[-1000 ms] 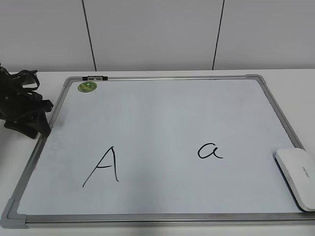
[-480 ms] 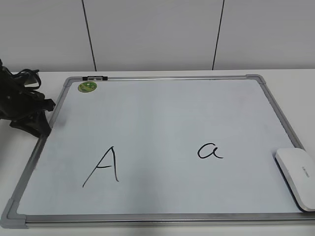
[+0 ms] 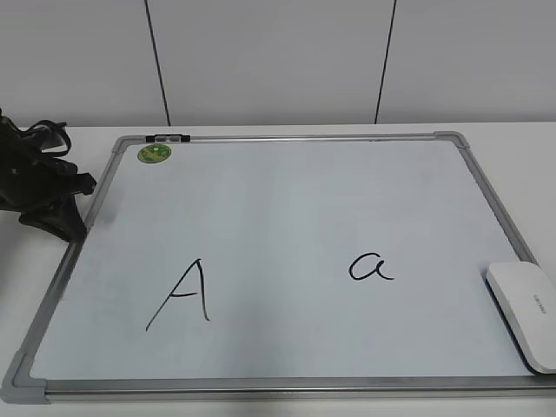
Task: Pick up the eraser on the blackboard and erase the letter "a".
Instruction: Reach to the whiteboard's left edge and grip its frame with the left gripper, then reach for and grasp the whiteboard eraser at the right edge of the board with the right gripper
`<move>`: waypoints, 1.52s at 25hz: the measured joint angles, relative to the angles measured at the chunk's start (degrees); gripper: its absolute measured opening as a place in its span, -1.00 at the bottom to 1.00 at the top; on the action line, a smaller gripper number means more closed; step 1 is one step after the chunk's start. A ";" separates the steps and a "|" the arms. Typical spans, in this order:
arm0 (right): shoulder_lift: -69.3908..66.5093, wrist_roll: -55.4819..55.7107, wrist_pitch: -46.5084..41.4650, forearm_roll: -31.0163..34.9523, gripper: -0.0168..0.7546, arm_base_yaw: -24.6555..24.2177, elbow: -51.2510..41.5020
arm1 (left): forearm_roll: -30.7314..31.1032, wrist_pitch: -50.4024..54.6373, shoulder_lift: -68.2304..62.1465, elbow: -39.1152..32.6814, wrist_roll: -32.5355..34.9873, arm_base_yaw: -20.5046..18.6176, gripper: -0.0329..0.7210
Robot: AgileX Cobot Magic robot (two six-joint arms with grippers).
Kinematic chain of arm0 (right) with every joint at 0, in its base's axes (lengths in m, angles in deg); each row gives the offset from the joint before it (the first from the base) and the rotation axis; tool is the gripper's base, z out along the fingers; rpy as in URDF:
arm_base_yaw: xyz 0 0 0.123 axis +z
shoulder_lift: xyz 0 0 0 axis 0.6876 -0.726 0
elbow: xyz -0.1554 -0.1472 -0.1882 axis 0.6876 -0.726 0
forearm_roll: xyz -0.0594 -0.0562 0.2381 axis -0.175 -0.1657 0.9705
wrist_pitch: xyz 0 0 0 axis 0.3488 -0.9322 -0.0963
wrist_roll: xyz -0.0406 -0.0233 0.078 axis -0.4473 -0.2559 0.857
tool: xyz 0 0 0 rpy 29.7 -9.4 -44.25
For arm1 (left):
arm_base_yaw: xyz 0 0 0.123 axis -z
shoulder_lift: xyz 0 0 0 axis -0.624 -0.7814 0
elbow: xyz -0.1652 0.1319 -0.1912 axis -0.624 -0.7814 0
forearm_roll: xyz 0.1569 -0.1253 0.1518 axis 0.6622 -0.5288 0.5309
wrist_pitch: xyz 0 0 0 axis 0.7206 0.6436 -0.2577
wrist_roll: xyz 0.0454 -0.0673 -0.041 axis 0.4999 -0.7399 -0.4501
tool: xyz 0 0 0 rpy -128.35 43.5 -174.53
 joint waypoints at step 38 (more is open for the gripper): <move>-62.18 -2.66 4.62 2.07 0.56 0.00 15.46 | -0.26 0.21 0.00 0.00 -0.10 0.00 -0.83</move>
